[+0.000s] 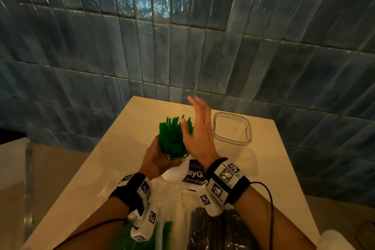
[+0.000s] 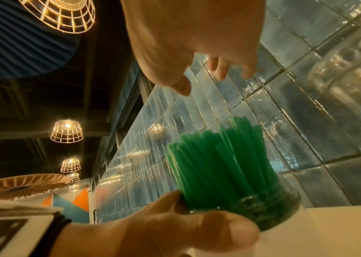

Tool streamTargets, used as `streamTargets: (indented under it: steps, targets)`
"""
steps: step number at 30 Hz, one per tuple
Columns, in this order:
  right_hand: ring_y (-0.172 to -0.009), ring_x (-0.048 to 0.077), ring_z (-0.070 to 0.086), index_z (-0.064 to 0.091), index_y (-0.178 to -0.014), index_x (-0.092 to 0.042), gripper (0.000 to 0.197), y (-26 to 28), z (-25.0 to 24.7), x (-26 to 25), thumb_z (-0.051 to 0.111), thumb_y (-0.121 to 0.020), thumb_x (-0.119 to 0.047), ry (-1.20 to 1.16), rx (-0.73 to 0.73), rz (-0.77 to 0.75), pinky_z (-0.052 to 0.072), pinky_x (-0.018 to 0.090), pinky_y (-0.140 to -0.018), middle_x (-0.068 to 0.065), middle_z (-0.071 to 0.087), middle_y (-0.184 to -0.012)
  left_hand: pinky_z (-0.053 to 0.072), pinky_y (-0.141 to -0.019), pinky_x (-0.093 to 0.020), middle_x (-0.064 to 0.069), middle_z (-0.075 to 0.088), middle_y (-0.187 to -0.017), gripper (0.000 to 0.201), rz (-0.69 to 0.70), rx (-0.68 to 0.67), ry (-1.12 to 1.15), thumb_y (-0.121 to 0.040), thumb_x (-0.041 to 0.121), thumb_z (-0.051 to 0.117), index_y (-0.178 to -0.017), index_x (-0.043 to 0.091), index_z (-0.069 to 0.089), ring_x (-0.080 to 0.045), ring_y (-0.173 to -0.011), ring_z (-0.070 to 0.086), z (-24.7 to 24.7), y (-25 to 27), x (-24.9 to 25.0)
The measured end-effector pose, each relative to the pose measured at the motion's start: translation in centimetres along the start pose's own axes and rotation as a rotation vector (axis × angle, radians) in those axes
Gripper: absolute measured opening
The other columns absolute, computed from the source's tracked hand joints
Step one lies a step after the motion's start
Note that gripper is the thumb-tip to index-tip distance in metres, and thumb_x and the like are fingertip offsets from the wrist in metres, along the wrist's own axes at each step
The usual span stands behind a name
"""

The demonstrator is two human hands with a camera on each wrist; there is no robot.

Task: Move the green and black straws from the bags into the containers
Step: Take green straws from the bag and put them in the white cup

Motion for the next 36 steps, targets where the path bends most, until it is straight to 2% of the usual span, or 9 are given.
streamTargets:
  steps: [5,9,14,18,22,25,28,31,36]
  targets:
    - [-0.143,0.021,0.012,0.034,-0.142,-0.03,0.043,0.7,4.8,2.4,0.028,-0.1,-0.04,0.032,-0.428,0.204,0.021,0.048,-0.116,-0.003,0.007,-0.157,0.046,-0.079,-0.011,0.022,0.054,-0.112,0.089,0.071,-0.012,-0.082,-0.042,0.047,0.081,-0.118,0.038,0.036,0.008,-0.099,0.056,0.1,0.2,1.2]
    - [-0.144,0.027,0.006,0.026,-0.145,-0.032,0.066,1.1,7.0,1.3,0.038,-0.088,-0.063,0.321,-0.571,-0.055,0.016,0.047,-0.116,0.002,0.006,-0.157,0.037,-0.073,0.0,0.013,0.044,-0.115,0.082,0.072,-0.019,-0.191,-0.063,0.009,0.083,-0.133,0.009,0.039,-0.006,-0.11,0.047,0.5,-0.3,1.8]
    - [-0.144,0.036,-0.002,0.022,-0.147,-0.032,0.066,-0.3,6.3,2.3,0.043,-0.09,-0.058,0.626,-0.61,-0.124,0.004,0.059,-0.114,0.006,0.002,-0.158,0.033,-0.078,0.004,0.008,0.04,-0.125,0.092,0.03,-0.056,-0.186,-0.064,0.01,0.084,-0.137,0.005,0.03,-0.01,-0.116,0.043,1.7,-1.1,1.8]
    - [-0.145,0.025,-0.002,0.023,-0.146,-0.033,0.067,0.9,2.5,0.0,0.045,-0.088,-0.06,0.372,-0.437,-0.089,-0.004,0.047,-0.114,0.0,0.002,-0.158,0.036,-0.095,-0.008,-0.007,0.037,-0.144,0.109,-0.03,-0.098,-0.158,-0.064,0.022,0.084,-0.145,0.002,0.014,-0.015,-0.125,0.042,1.2,-0.6,1.5]
    - [-0.12,0.009,0.04,0.053,-0.123,-0.021,0.04,6.8,-1.8,-0.3,0.048,-0.09,-0.045,0.024,-0.144,0.019,0.033,0.023,-0.103,-0.001,0.044,-0.129,0.022,-0.111,-0.032,-0.011,0.015,-0.154,0.121,-0.244,0.011,-0.366,-0.065,0.043,0.081,-0.147,0.009,-0.002,-0.024,-0.14,0.022,-1.4,3.6,0.5]
    - [-0.094,0.007,0.049,0.06,-0.102,-0.012,0.019,11.7,0.4,1.8,0.051,-0.091,-0.025,-0.065,-0.42,0.228,0.043,0.021,-0.084,-0.003,0.048,-0.103,0.024,-0.112,-0.037,-0.013,0.005,-0.155,0.11,-0.462,-0.332,-0.712,-0.069,0.067,0.064,-0.147,0.014,0.008,-0.029,-0.14,0.019,-1.4,10.0,-2.4]
    - [-0.111,0.017,0.048,0.063,-0.11,-0.01,0.022,16.7,5.3,4.5,0.049,-0.092,-0.01,0.157,-0.971,0.383,0.04,0.027,-0.096,0.003,0.048,-0.12,0.015,-0.114,-0.047,-0.012,-0.013,-0.155,0.099,-0.618,-0.642,-0.893,-0.079,0.069,0.049,-0.15,0.021,-0.001,-0.04,-0.142,-0.001,0.0,16.3,-5.8]
    - [-0.115,0.027,0.05,0.057,-0.119,-0.002,0.031,19.5,8.9,5.5,0.049,-0.089,-0.004,0.251,-1.244,0.39,0.044,0.033,-0.097,0.012,0.048,-0.129,0.014,-0.115,-0.052,-0.017,-0.01,-0.154,0.081,-0.645,-0.621,-0.877,-0.091,0.053,0.042,-0.149,0.018,-0.002,-0.046,-0.139,-0.004,1.0,17.9,-7.8]
    - [-0.094,0.034,0.055,0.057,-0.104,0.007,0.024,19.6,11.6,4.0,0.054,-0.089,-0.011,0.269,-1.259,0.369,0.046,0.036,-0.081,0.025,0.055,-0.112,0.012,-0.112,-0.055,-0.028,0.013,-0.149,0.05,-0.688,-0.566,-0.789,-0.098,0.032,0.024,-0.14,0.005,0.029,-0.047,-0.134,0.018,0.6,18.1,-7.4]
Point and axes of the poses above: each hand's wrist, its own y-axis away from the middle knuckle, its own z-axis out of the palm, x = y × z, the point moved 7 cm from there along -y, towards the middle knuckle
